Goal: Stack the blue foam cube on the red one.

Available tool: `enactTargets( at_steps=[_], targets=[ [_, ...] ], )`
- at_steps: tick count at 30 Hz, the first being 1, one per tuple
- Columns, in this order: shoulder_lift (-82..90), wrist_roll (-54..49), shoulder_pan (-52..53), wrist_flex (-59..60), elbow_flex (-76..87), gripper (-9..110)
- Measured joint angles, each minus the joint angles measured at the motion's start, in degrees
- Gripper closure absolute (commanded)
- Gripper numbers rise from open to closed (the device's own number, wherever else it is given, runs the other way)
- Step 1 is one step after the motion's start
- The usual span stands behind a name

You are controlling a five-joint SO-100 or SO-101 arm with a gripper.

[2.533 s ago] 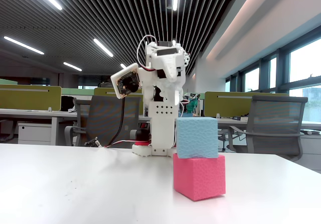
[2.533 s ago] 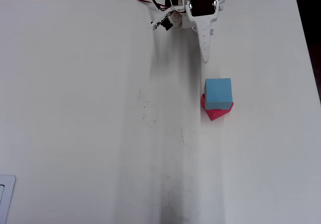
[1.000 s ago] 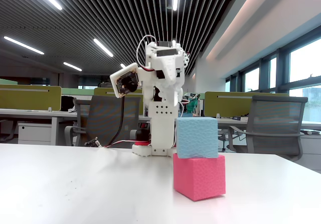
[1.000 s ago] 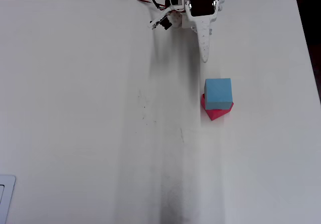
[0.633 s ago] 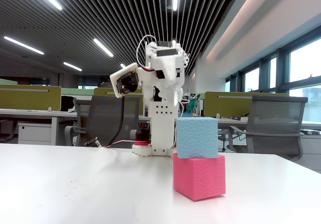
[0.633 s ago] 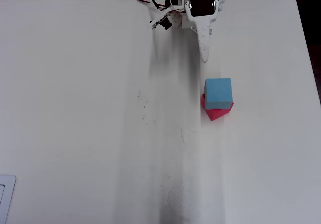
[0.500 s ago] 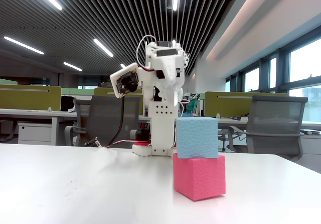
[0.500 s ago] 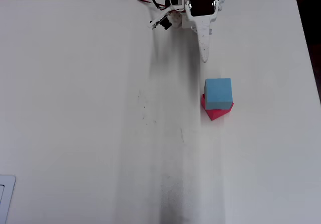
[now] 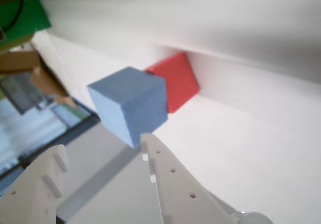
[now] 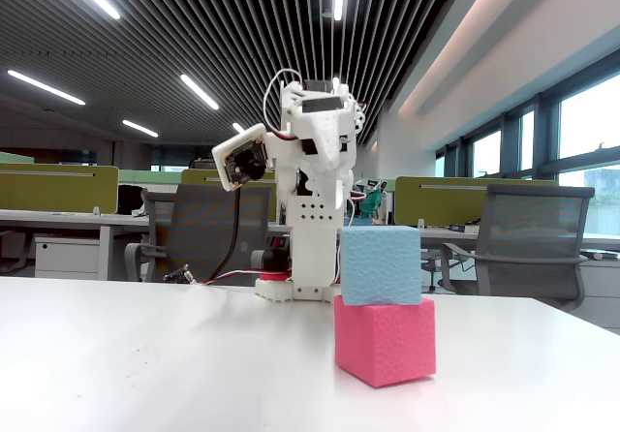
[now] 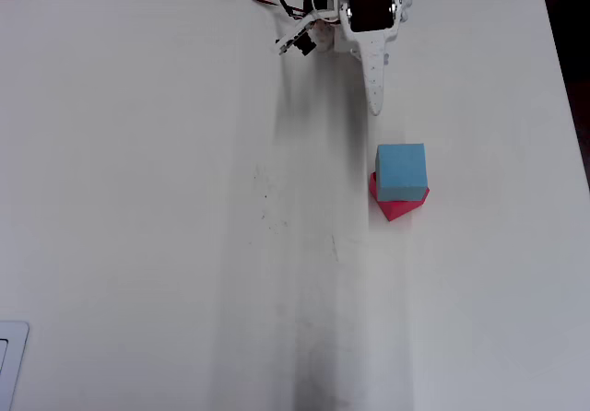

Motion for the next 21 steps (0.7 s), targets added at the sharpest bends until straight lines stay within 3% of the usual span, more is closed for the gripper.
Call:
enactTargets(
  at_steps=[21],
  targets=[
    [0.62,0.00,0.00,0.79,0.70,84]
  ],
)
